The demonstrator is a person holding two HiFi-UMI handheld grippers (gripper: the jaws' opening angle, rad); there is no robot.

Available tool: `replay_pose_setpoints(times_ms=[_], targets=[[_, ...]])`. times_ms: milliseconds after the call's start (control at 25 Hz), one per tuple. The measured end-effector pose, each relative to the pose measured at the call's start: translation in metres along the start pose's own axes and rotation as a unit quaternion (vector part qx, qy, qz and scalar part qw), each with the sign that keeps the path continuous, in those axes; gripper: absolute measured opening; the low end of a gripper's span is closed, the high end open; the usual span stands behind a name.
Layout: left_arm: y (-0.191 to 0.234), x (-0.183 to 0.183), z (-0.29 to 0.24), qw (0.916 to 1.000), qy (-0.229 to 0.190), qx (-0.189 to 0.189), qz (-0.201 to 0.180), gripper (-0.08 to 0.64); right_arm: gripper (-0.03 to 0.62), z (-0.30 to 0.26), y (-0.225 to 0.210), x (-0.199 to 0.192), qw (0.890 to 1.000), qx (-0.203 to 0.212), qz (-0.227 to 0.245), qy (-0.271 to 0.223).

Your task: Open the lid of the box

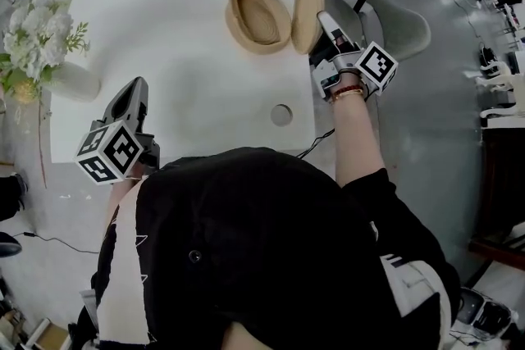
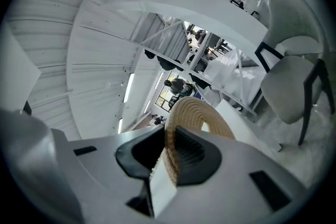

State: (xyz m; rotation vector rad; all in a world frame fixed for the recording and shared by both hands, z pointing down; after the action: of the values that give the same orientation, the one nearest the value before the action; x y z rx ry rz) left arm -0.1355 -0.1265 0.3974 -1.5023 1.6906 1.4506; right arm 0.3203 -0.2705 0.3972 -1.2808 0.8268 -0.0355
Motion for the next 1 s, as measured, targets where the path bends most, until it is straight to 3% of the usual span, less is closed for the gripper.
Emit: replay_pose_setpoints(times_ms=[600,1000], targets=[[-0.06,-0.008,-0.045,0.9985,0.021,-0.049,-0.008,0.011,0.071,0.057,0.008,-0.003,0.999,-0.027,-0.028,-0.023],[-0.096,-0.029,-0.063,0.9973,0.039,-0.062,-0.002,0.011,0.071,0.061,0.033,-0.02,0.999,-0.004,-0.033,0.011]])
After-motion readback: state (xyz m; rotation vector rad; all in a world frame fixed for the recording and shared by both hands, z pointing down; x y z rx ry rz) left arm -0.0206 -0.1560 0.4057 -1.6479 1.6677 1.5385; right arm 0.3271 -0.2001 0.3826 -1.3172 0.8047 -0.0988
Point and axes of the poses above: the fingertips, and each gripper's own axes: z backward along the fingers, y to its left, x out of its top, the point moved 9 cm from there along z, backward along the fingers, and after that the axes turned 3 degrees about x, right-handed, at the moved point
